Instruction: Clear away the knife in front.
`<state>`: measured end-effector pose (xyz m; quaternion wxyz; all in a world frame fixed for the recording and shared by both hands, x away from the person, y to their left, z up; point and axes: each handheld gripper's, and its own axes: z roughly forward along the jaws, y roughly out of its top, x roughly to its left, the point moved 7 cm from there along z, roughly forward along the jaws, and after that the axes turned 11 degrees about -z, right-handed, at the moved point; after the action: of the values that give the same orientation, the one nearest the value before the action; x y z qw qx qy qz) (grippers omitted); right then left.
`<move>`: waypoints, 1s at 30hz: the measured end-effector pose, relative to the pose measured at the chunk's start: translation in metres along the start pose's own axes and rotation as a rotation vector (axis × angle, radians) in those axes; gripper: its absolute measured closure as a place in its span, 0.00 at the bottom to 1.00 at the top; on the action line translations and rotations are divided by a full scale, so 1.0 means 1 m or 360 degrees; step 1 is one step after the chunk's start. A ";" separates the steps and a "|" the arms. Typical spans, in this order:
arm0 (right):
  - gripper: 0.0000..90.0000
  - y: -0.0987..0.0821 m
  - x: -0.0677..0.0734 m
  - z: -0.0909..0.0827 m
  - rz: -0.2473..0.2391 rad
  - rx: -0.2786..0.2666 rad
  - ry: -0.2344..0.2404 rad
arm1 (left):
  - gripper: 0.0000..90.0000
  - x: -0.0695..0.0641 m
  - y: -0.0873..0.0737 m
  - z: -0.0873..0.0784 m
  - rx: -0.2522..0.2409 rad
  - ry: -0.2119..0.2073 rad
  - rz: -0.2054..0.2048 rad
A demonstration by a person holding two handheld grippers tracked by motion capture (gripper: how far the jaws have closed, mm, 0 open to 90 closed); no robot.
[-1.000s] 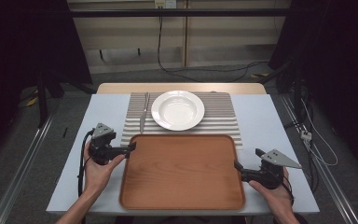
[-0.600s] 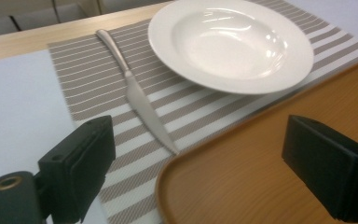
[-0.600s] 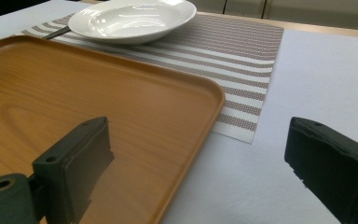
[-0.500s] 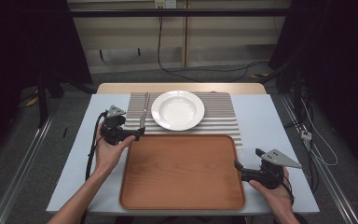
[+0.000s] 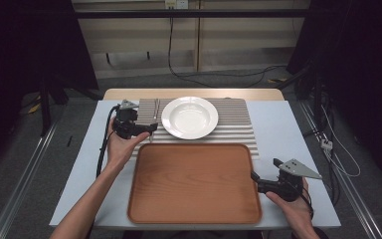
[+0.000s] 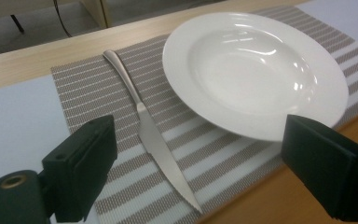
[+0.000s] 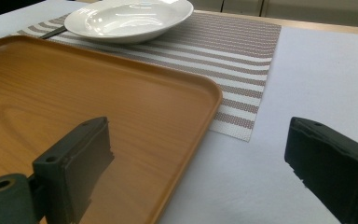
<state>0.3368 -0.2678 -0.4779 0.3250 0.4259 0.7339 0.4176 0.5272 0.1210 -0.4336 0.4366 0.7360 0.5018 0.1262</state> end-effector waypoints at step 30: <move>0.07 -0.004 0.001 0.004 0.0012 0.0034 0.0027 | 0.35 0.046 0.035 0.091 0.0163 0.0147 -0.0120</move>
<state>0.3386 -0.2670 -0.4830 0.3126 0.4286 0.7394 0.4146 0.6273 0.1094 -0.4716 0.3792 0.7313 0.5546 0.1175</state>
